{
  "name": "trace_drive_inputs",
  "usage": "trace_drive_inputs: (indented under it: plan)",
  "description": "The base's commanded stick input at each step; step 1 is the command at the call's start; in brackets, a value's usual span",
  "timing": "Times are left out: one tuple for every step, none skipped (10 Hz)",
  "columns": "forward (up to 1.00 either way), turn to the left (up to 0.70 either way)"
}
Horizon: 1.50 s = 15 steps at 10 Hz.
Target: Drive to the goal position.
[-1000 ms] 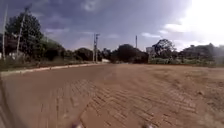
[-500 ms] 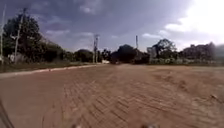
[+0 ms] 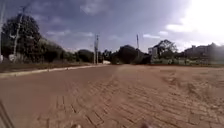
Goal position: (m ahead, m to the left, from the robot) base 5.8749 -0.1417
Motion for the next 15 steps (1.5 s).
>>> trace_drive_inputs:
  plan:
    - [0.7, 0.0]
    - [0.7, 0.0]
    - [0.7, 0.0]
    - [0.7, 0.0]
    - [0.7, 0.0]
    - [0.7, 0.0]
    - [0.7, 0.0]
    - [0.7, 0.0]
    - [0.7, 0.0]
    - [0.7, 0.0]
    - [0.7, 0.0]
    - [0.7, 0.0]
    - [0.7, 0.0]
    - [0.7, 0.0]
    - [0.7, 0.0]
